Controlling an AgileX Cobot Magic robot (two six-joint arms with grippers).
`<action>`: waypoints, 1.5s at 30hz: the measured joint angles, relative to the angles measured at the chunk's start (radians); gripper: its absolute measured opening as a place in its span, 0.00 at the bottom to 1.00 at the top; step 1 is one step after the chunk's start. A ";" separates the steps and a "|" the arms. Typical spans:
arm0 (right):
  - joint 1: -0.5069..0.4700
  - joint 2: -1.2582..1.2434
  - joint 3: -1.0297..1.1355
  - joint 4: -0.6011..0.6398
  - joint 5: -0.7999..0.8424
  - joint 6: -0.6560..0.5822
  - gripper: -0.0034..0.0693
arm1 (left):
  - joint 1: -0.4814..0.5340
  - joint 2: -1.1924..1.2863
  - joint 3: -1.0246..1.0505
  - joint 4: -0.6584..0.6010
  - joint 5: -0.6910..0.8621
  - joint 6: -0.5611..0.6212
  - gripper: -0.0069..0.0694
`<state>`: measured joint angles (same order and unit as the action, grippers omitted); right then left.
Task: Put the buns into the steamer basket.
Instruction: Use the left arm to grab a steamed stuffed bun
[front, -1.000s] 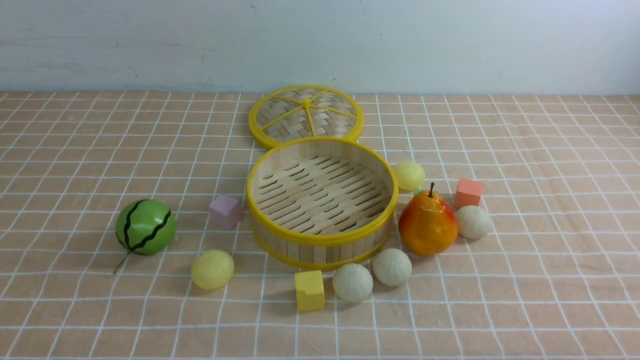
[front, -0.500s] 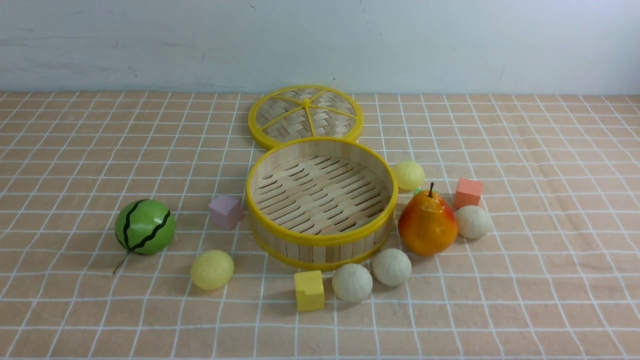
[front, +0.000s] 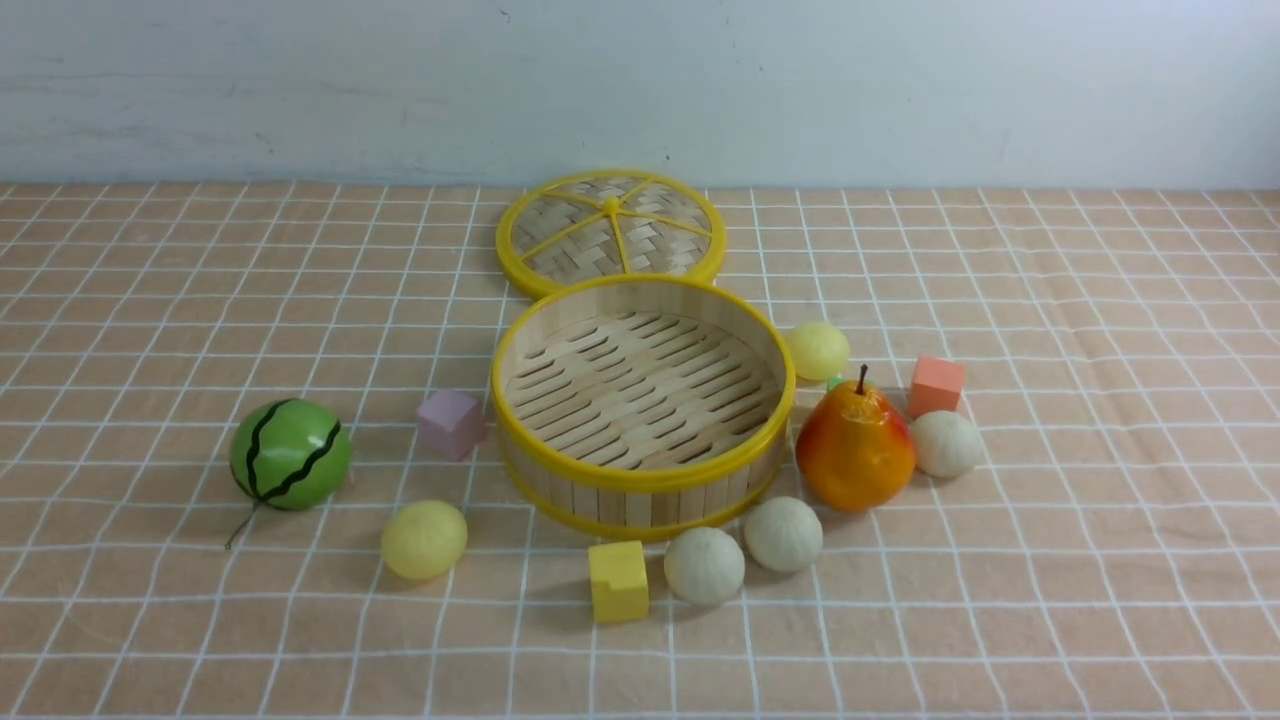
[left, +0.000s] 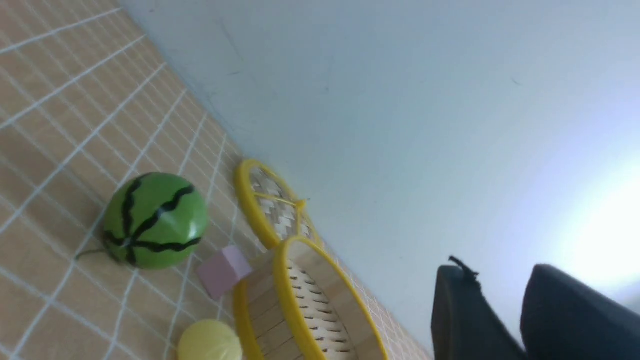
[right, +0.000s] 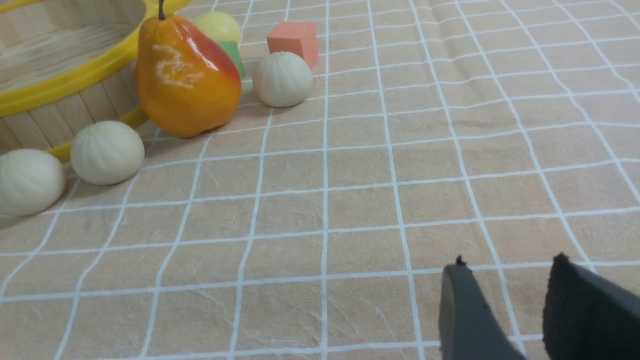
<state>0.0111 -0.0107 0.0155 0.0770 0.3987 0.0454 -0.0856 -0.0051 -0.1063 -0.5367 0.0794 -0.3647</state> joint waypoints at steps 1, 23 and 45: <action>0.000 0.000 0.000 0.000 0.000 0.000 0.38 | 0.000 0.019 -0.049 0.025 0.049 0.032 0.25; 0.000 0.000 0.000 0.000 0.000 0.000 0.38 | -0.202 1.396 -0.868 0.345 0.734 0.347 0.07; 0.000 0.000 0.000 0.000 0.000 0.000 0.38 | -0.248 1.779 -1.100 0.491 0.599 0.308 0.41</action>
<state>0.0111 -0.0107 0.0155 0.0770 0.3987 0.0454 -0.3337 1.7738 -1.2061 -0.0458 0.6785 -0.0567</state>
